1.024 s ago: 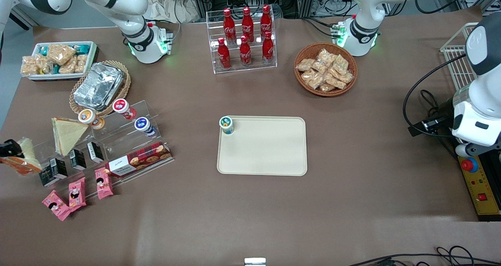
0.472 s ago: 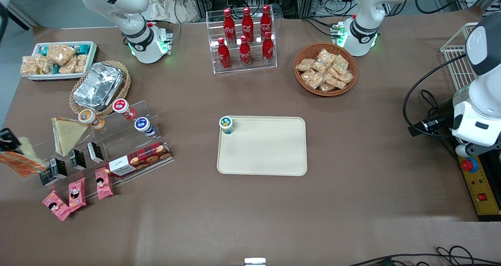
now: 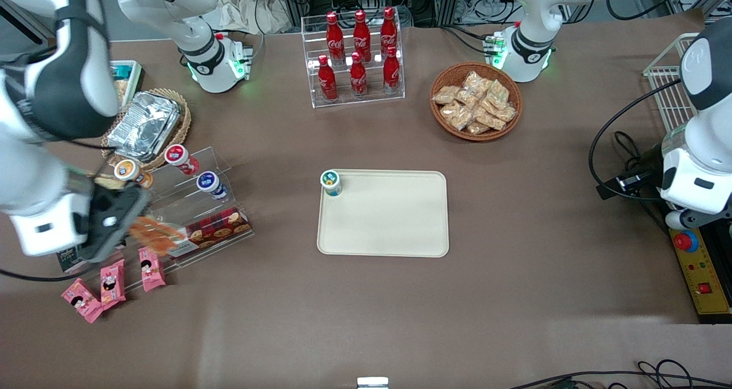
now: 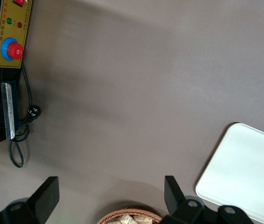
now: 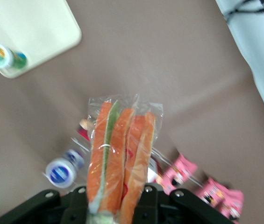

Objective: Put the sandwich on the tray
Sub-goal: 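Lift the sandwich up out of the display stand, then carry the held sandwich over the cream tray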

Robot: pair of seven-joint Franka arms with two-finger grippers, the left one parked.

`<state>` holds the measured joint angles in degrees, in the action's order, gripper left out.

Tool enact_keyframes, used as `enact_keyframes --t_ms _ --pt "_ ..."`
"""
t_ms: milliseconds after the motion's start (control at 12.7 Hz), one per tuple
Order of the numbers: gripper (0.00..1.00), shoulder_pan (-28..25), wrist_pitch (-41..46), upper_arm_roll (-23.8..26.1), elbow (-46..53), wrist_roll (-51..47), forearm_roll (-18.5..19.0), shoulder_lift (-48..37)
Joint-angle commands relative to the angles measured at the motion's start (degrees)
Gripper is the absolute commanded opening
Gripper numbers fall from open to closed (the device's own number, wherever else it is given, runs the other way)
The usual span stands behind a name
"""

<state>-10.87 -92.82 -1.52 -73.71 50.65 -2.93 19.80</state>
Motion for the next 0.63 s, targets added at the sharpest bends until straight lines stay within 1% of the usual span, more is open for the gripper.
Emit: enact_keyframes --t_ms 0,157,315,551 --pt "0.28 -1.17 -0.17 5.02 -0.12 -5.63 0.38 1.11" --pt "0.28 -4.50 -2.97 6.35 -0.04 -8.45 0.29 2.78" --pt "0.28 -9.50 -6.74 6.53 -0.04 -8.90 0.29 4.28" --pt "0.28 -14.96 -11.84 6.44 -0.04 -10.13 0.73 6.65"
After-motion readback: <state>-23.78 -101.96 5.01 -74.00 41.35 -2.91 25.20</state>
